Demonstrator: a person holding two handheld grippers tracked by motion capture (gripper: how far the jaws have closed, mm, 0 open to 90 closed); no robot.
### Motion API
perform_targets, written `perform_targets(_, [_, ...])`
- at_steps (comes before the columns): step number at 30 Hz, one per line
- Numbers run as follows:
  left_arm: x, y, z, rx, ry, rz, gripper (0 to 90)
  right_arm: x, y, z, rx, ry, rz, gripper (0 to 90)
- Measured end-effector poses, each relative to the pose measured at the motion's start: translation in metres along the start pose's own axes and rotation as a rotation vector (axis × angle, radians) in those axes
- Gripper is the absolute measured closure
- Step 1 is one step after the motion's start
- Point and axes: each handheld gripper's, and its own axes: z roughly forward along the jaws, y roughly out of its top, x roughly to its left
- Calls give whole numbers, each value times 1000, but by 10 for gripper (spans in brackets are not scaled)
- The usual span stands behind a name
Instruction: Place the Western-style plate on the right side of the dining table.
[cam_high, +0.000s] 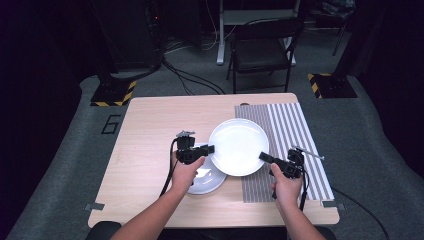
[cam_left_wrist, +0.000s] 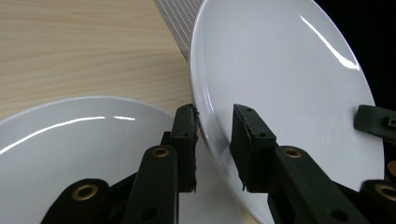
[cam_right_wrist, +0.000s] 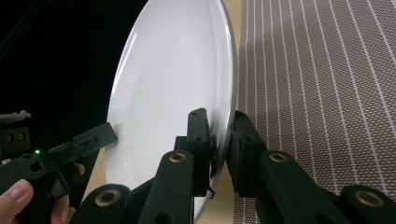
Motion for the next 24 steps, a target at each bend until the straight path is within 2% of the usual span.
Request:
perform_targets(22, [-15, -1, 18, 32, -19, 21, 711, -14, 1, -18, -17, -24, 9, 801])
perform_targets(24, [-17, -1, 20, 35, -19, 23, 711, -15, 1, -19, -15, -30, 23, 800])
